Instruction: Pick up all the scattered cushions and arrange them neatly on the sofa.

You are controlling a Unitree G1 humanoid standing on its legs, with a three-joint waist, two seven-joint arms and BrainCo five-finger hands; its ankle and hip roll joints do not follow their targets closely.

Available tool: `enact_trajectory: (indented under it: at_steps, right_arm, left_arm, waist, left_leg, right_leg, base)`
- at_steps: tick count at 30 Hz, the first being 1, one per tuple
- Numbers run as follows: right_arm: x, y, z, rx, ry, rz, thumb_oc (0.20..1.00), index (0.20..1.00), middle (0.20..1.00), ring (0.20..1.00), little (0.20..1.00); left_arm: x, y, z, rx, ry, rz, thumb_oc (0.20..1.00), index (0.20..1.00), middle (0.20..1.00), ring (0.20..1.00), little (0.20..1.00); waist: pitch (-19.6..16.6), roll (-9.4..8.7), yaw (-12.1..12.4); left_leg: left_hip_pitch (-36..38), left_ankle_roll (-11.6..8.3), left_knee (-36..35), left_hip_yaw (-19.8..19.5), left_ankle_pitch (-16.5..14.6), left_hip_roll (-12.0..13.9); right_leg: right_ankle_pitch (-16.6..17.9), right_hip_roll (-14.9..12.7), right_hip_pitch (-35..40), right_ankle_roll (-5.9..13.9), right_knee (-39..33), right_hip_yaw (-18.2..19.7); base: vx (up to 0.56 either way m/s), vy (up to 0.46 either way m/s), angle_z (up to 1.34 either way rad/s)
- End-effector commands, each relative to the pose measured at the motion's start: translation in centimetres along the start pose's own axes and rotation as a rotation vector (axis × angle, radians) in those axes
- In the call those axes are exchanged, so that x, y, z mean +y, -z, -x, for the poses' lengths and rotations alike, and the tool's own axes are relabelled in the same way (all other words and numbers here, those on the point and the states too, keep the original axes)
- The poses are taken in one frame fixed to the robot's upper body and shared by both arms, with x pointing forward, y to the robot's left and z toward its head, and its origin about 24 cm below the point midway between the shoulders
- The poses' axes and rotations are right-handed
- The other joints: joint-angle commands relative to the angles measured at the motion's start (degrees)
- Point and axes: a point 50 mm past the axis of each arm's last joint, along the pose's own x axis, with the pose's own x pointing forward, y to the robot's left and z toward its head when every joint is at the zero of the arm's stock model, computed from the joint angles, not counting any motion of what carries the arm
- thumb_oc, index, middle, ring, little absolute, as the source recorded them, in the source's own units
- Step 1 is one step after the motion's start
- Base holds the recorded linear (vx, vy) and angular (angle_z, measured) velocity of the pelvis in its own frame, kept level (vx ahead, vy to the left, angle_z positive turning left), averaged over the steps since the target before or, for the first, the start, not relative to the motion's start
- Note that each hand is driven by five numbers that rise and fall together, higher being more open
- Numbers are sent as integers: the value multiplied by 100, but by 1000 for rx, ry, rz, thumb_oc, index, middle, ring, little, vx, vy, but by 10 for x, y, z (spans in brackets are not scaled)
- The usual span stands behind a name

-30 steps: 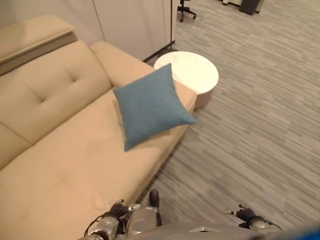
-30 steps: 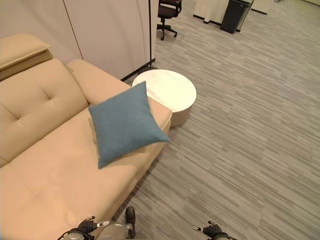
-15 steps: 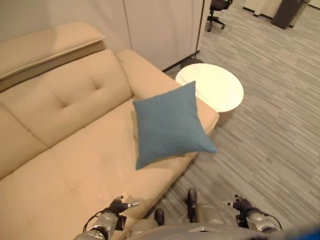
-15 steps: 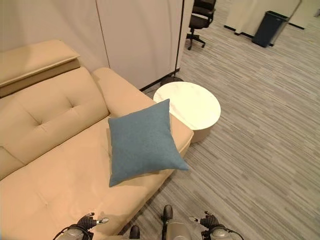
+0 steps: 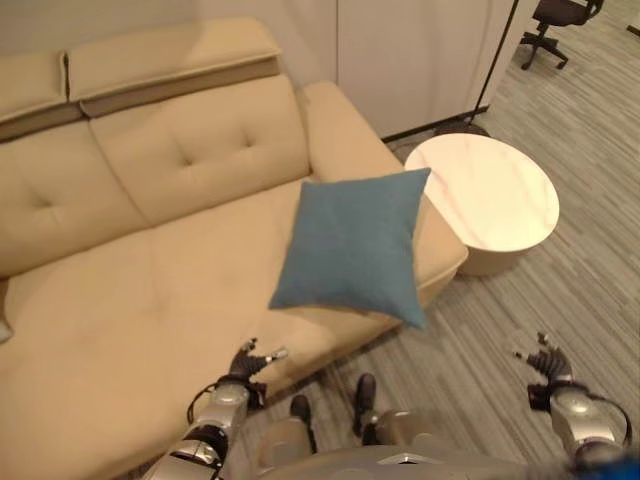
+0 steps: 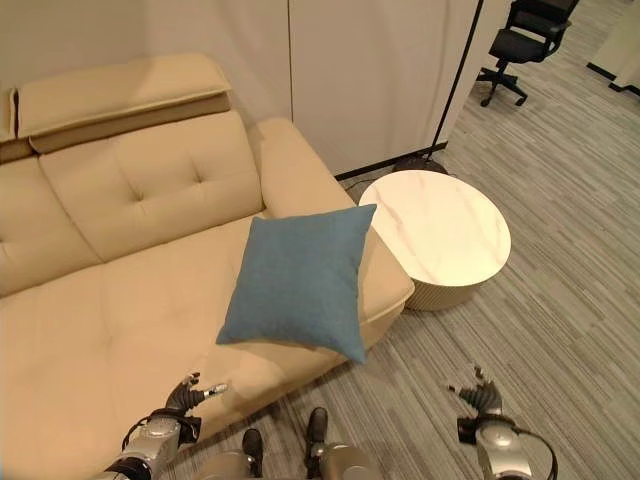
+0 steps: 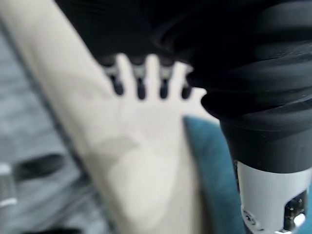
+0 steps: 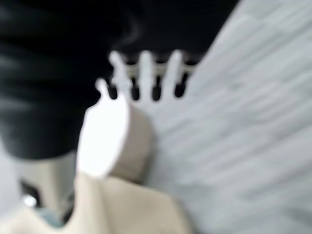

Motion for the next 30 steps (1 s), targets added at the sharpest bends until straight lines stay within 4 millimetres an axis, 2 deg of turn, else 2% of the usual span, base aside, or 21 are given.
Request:
enact_trajectory:
  at_steps: [1,2,3,4,7,8,9,12,17,18,20,21,23,25,26,30]
  right_arm:
    - [0,25,10,76,33,15,1000,1000,1000,1000,1000]
    - [7,-3,0,-22,25,-23,1000,1000,1000,1000,1000]
    - [10,-11,-2,-45,20,-29,1000,1000,1000,1000,1000]
    - [10,-11,-3,-46,20,-30,1000,1000,1000,1000,1000]
    - [22,-37,-10,-121,-7,-50,1000,1000,1000,1000,1000]
    - [22,-37,-10,-121,-7,-51,1000,1000,1000,1000,1000]
    - [31,-51,-14,-156,-25,-59,1000,1000,1000,1000,1000]
    - [43,-62,-16,-179,-55,-45,1000,1000,1000,1000,1000]
    - [44,-53,-14,-152,-67,-16,1000,1000,1000,1000,1000]
    - [42,-47,-11,-141,-63,-11,1000,1000,1000,1000,1000]
    - [41,-45,-11,-136,-61,-3,1000,1000,1000,1000,1000]
    - [40,-36,-8,-111,-52,-2,1000,1000,1000,1000,1000]
    - [41,-32,-6,-102,-54,-3,1000,1000,1000,1000,1000]
    - [40,-29,-5,-95,-54,1,1000,1000,1000,1000,1000]
    - [39,-23,-3,-77,-61,8,1000,1000,1000,1000,1000]
    - [38,-14,0,-51,-61,16,1000,1000,1000,1000,1000]
  left_arm:
    - [23,-8,-1,-54,-108,75,1000,1000,1000,1000,1000]
    - [27,-31,-3,-140,-122,96,1000,1000,1000,1000,1000]
    - [27,-40,-4,-171,-123,101,1000,1000,1000,1000,1000]
    - [27,-40,-4,-172,-123,101,1000,1000,1000,1000,1000]
    - [29,-67,-6,-261,-137,115,1000,1000,1000,1000,1000]
    - [29,-68,-6,-262,-138,115,1000,1000,1000,1000,1000]
    - [28,-86,-7,-318,-139,130,1000,1000,1000,1000,1000]
    - [30,-102,-6,-377,-148,134,1000,1000,1000,1000,1000]
    - [31,-90,-1,-369,-140,151,1000,1000,1000,1000,1000]
    - [31,-82,3,-365,-131,149,1000,1000,1000,1000,1000]
    - [32,-77,5,-357,-133,144,1000,1000,1000,1000,1000]
    - [32,-74,7,-359,-119,134,1000,1000,1000,1000,1000]
    - [33,-72,8,-357,-120,120,1000,1000,1000,1000,1000]
    - [33,-70,8,-351,-117,110,1000,1000,1000,1000,1000]
    - [35,-61,9,-325,-121,108,1000,1000,1000,1000,1000]
    - [31,-60,8,-314,-107,111,1000,1000,1000,1000,1000]
  waist:
    - [-266,-267,-140]
    - [-212,-273,-98]
    - [-196,-277,-82]
    - [-197,-278,-82]
    - [-68,-309,-30]
    - [-70,-312,-30]
    - [18,-338,2]
    - [90,-414,90]
    - [80,-432,221]
    - [94,-375,238]
    - [99,-357,243]
    - [127,-292,215]
    - [132,-285,211]
    - [121,-286,184]
    - [63,-329,164]
    - [36,-304,40]
  left_leg:
    - [241,-292,-287,82,309,-170]
    - [219,-273,-414,116,359,-182]
    - [194,-267,-448,116,365,-188]
    - [191,-266,-449,118,367,-188]
    - [30,-250,-476,94,399,-208]
    - [21,-249,-473,97,399,-208]
    - [-119,-240,-460,83,417,-206]
    - [-287,-212,-307,34,380,-222]
    - [-138,-72,-182,-67,178,-351]
    - [-3,3,-175,-121,115,-417]
    - [49,28,-167,-119,99,-431]
    - [146,61,-133,-183,66,-436]
    - [196,59,-92,-209,22,-462]
    - [281,45,-121,-238,5,-478]
    - [565,13,-266,-193,-53,-564]
    - [758,-25,-340,-325,-75,-614]
  right_leg:
    - [107,-637,909,477,-155,311]
    - [139,-667,822,496,-188,341]
    - [151,-674,781,503,-198,351]
    - [151,-674,777,503,-196,353]
    - [248,-680,595,524,-233,383]
    - [249,-681,585,524,-231,386]
    - [319,-684,433,539,-234,422]
    - [354,-675,291,555,-169,469]
    - [270,-780,387,641,186,578]
    - [283,-844,318,720,617,614]
    - [304,-870,265,749,842,635]
    - [271,-804,131,776,1357,714]
    - [237,-763,36,749,1437,700]
    - [208,-690,-17,722,1330,690]
    - [365,-633,-92,650,659,260]
    - [490,-420,-223,668,320,284]
  base:
    - [57,117,-5]
    - [14,110,20]
    - [-15,83,20]
    - [-27,29,-24]
    - [-53,32,-14]
    - [-101,32,-1]
    - [-79,33,-3]
    - [-23,47,-10]
    - [69,122,-13]
    - [68,187,-8]
    - [65,146,-11]
    - [68,120,-10]
    - [79,81,7]
    - [144,39,10]
    - [173,14,-7]
    - [191,2,-1]
